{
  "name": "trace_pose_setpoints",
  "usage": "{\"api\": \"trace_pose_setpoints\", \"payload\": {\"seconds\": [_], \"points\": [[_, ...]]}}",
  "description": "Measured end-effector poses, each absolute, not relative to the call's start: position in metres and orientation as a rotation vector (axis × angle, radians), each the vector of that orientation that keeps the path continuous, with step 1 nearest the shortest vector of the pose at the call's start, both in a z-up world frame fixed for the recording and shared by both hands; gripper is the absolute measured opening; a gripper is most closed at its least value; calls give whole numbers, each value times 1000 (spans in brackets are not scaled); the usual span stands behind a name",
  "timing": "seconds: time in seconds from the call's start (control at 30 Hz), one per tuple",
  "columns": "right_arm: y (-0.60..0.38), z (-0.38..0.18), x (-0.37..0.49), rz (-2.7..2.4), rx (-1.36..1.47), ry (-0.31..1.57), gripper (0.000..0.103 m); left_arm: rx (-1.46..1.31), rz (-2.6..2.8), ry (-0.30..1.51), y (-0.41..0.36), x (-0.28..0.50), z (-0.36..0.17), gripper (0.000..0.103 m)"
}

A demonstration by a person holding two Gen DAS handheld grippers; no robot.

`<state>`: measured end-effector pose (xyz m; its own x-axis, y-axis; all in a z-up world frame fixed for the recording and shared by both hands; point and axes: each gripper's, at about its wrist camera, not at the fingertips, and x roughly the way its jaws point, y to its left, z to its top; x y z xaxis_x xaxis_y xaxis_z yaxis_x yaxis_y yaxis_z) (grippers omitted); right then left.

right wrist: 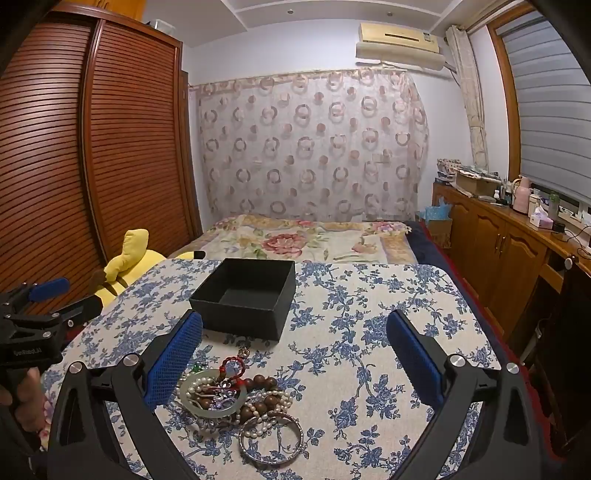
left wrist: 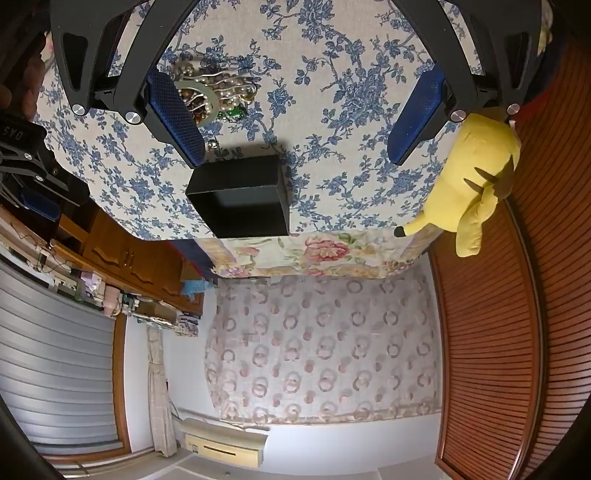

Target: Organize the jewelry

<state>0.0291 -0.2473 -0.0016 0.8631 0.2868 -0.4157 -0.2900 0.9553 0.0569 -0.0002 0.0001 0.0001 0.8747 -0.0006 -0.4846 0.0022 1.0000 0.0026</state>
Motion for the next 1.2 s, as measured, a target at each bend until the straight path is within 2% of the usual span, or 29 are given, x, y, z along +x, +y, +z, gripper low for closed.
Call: {"api": "trace_pose_setpoints", "payload": {"seconds": [1.2], "points": [[-246,-2,27,301,-8,431,101,3,-2,501,0,0,0,95]]}}
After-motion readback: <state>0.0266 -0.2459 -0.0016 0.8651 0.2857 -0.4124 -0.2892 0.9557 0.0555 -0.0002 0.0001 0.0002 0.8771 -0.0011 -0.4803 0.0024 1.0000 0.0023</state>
